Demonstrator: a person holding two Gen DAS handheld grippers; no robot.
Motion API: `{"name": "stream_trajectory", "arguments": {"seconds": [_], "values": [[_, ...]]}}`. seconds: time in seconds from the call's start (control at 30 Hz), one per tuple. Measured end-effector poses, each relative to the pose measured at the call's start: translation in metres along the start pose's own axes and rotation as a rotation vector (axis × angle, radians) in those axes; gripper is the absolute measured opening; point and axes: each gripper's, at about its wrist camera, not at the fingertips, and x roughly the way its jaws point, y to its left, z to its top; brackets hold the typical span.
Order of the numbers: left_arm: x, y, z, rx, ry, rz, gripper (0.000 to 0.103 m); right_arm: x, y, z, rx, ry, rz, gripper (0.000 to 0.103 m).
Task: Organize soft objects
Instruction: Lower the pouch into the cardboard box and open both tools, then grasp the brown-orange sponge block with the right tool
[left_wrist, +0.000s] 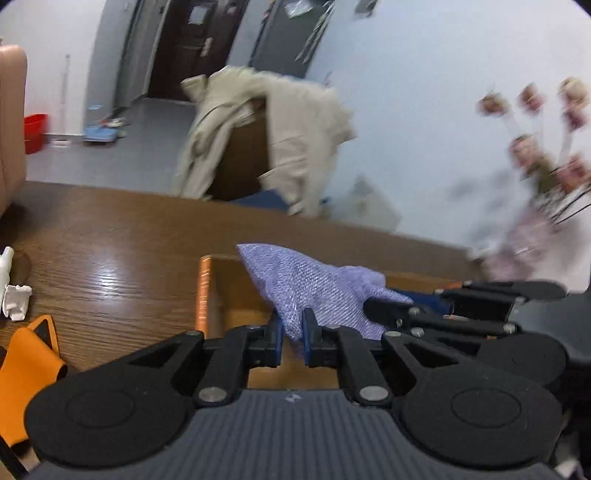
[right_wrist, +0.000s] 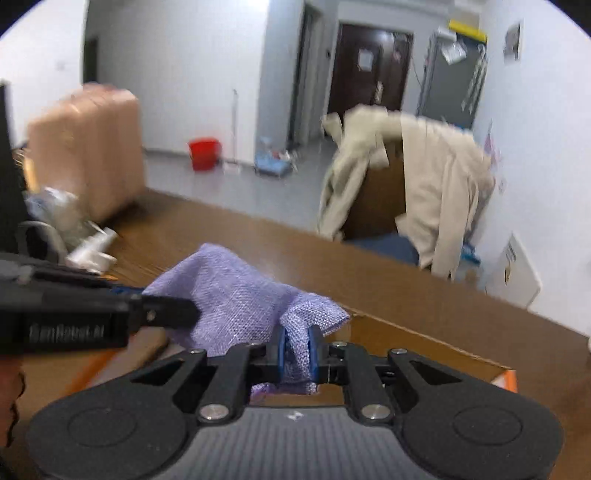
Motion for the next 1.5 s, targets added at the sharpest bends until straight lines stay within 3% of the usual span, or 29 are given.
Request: {"name": "stream_trajectory", "arguments": {"seconds": [0.07,0.17,0.23,0.33,0.47,0.57,0.63,0.77,0.83,0.97,1.17,1.37,1.5], "values": [[0.017,0.002,-0.004,0.03,0.02,0.04,0.02,0.03,0.008,-0.004,-0.034,0.052,-0.02,0.013],[0.016,0.005,-0.005,0.051,0.01,0.006,0.048,0.054,0.018,-0.014,-0.074,0.106,-0.05,0.017],[0.007,0.006,-0.004,0.079,-0.001,0.005,0.048,0.058,0.02,-0.018,-0.075,0.123,-0.035,0.021],[-0.009,0.007,0.0,0.101,-0.02,0.008,0.06,0.045,0.019,-0.015,-0.061,0.086,-0.033,0.03],[-0.049,-0.002,0.006,0.124,-0.075,0.03,0.068,-0.007,0.021,-0.005,-0.071,0.013,-0.039,0.034],[-0.096,-0.012,0.005,0.152,-0.139,0.034,0.08,-0.062,0.018,0.001,-0.103,-0.065,-0.063,0.047],[-0.134,-0.022,0.0,0.176,-0.187,0.028,0.083,-0.109,0.016,-0.004,-0.117,-0.123,-0.086,0.054],[-0.208,-0.043,-0.024,0.22,-0.274,0.016,0.103,-0.196,0.013,-0.03,-0.117,-0.224,-0.117,0.064],[-0.242,-0.054,-0.045,0.255,-0.327,-0.001,0.103,-0.236,0.017,-0.053,-0.123,-0.274,-0.136,0.075],[-0.288,-0.068,-0.095,0.289,-0.372,-0.011,0.103,-0.297,0.032,-0.109,-0.118,-0.339,-0.157,0.076],[-0.329,-0.076,-0.185,0.319,-0.394,-0.033,0.103,-0.355,0.056,-0.211,-0.05,-0.405,-0.128,0.083],[-0.328,-0.074,-0.252,0.222,-0.313,-0.076,0.103,-0.373,0.067,-0.299,0.089,-0.366,-0.139,0.086],[-0.309,-0.081,-0.274,0.275,-0.221,-0.071,0.103,-0.372,0.065,-0.317,0.119,-0.332,-0.156,0.086]]}}
